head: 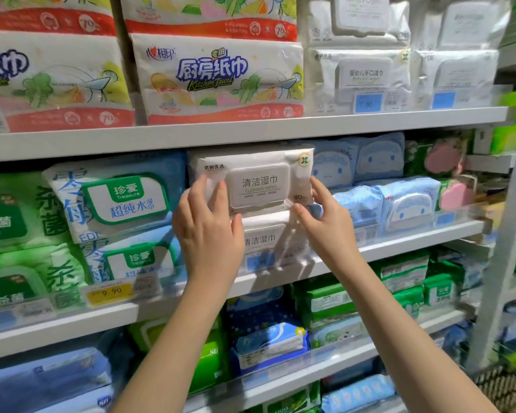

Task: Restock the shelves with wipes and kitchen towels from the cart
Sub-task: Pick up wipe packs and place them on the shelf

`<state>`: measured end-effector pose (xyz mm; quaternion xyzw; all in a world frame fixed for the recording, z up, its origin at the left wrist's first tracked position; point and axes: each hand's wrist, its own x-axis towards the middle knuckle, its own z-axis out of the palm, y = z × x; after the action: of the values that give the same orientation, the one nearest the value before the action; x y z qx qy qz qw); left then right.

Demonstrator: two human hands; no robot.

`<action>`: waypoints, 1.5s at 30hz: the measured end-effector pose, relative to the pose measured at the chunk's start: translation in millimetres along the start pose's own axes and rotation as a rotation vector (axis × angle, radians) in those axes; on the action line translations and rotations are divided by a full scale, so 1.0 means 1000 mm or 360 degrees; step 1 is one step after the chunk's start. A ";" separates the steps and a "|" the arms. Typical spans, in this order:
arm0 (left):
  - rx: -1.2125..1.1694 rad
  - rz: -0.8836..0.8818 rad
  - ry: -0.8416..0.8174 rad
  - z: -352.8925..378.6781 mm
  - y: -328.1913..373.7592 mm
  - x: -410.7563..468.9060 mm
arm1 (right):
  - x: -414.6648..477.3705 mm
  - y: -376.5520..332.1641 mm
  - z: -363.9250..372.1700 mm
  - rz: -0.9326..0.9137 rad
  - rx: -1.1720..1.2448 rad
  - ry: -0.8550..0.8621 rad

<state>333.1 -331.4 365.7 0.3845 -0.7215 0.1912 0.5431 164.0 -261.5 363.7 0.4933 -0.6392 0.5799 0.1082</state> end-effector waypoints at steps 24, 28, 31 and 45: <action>0.0130 0.0654 -0.0232 0.075 0.116 0.012 | 0.064 0.123 -0.093 -0.0421 -0.0845 -0.0061; 0.0187 0.0622 -0.0184 0.084 0.120 0.016 | 0.072 0.130 -0.100 -0.0342 -0.0623 -0.0139; 0.0178 0.0617 -0.0136 0.085 0.121 0.018 | 0.075 0.136 -0.103 -0.0332 -0.0393 -0.0142; 0.0013 0.0522 -0.0070 0.088 0.120 0.015 | 0.080 0.135 -0.097 -0.0342 -0.0044 0.0059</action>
<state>184.0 -321.8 366.9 0.2679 -0.7855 0.2718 0.4871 -19.1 -241.1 364.1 0.5467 -0.5886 0.5650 0.1884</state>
